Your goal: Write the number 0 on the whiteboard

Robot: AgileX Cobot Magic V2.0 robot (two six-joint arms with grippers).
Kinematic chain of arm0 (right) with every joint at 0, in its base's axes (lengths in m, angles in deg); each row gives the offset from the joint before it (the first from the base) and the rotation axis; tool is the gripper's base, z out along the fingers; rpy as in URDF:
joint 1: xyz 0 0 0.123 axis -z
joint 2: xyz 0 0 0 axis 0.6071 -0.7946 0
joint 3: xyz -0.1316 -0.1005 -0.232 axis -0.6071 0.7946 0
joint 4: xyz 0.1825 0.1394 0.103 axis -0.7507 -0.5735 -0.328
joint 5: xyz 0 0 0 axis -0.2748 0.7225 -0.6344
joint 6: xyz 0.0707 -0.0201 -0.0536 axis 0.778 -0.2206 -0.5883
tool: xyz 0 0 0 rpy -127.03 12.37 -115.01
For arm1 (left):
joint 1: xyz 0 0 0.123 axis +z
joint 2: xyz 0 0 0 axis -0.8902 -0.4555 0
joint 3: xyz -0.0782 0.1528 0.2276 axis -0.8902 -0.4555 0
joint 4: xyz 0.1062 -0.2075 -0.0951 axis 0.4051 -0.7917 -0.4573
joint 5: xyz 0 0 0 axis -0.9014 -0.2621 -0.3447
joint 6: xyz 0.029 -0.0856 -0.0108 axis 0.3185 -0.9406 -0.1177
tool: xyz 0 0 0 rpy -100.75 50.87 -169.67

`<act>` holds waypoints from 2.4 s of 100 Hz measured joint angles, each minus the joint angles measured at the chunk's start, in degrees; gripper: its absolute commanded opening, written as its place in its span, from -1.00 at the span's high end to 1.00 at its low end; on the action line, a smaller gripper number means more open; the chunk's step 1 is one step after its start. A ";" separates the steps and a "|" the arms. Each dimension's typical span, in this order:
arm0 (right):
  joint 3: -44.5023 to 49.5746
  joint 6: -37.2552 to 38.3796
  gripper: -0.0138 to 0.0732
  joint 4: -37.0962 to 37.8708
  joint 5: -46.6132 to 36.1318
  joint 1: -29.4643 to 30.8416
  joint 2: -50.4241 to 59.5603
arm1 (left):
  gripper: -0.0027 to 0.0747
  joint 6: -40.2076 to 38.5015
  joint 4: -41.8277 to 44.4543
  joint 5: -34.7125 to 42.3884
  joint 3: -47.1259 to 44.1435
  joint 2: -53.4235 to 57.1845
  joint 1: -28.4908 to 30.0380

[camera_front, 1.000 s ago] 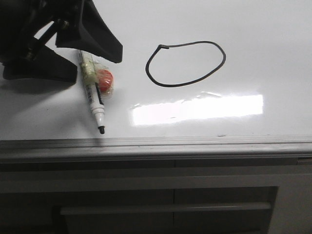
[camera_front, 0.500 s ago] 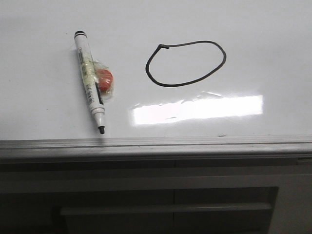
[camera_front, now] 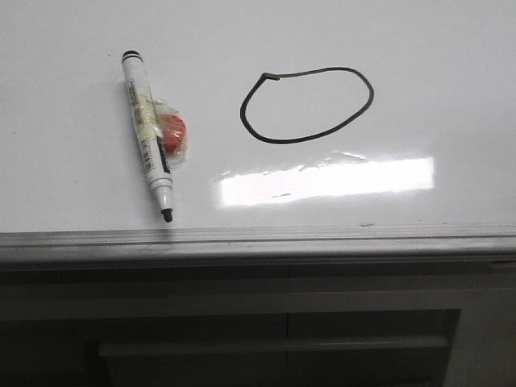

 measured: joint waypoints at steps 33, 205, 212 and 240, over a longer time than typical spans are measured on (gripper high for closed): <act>0.00 0.11 0.79 0.00 0.00 0.00 0.00 | 0.98 0.00 0.00 -0.13 0.00 0.00 0.00; 0.00 0.16 0.79 0.07 -0.12 0.00 0.00 | 0.98 -33.17 24.27 12.98 -37.16 24.96 28.97; 0.00 0.16 0.79 0.07 -0.12 0.00 0.00 | 0.98 -33.17 24.27 12.98 -37.16 24.96 28.97; 0.35 0.16 0.79 0.07 -0.22 0.00 0.00 | 0.98 -33.17 24.27 12.98 -37.16 24.96 28.97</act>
